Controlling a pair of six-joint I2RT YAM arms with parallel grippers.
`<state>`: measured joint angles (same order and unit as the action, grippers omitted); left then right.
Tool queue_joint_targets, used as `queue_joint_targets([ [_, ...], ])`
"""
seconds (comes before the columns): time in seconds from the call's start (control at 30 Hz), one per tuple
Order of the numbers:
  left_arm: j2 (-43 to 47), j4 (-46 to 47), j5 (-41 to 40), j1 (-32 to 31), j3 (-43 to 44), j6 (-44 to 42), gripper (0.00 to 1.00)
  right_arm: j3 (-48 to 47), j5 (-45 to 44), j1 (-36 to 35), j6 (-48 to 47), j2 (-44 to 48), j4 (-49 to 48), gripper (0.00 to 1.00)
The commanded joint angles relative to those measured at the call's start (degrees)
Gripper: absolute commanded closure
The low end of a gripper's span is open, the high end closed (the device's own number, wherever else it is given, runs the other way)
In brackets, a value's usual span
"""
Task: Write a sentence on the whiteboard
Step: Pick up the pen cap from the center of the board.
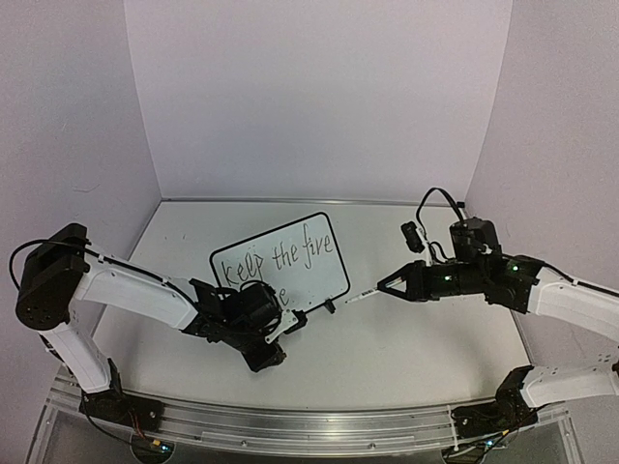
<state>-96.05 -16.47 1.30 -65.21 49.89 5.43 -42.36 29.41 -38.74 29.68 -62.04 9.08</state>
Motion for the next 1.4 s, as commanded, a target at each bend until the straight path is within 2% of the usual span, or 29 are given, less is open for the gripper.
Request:
queue_joint_targets([
  [0.0, -0.2, -0.2, -0.5, 0.2, 1.5, -0.9, 0.71, 0.4, -1.0, 0.2, 0.4, 1.4, -2.0, 1.00],
  [0.33, -1.0, -0.6, 0.8, 0.2, 0.7, -0.8, 0.75, 0.8, -1.3, 0.2, 0.7, 2.0, -2.0, 1.00],
  [1.2, -2.8, -3.0, 0.7, 0.1, 0.6, -1.7, 0.74, 0.9, -2.3, 0.2, 0.8, 2.4, -2.0, 1.00],
  [1.37, -3.4, -3.6, 0.7, 0.0, 1.2, -1.7, 0.77, 0.9, -2.3, 0.2, 0.9, 2.5, -2.0, 1.00],
])
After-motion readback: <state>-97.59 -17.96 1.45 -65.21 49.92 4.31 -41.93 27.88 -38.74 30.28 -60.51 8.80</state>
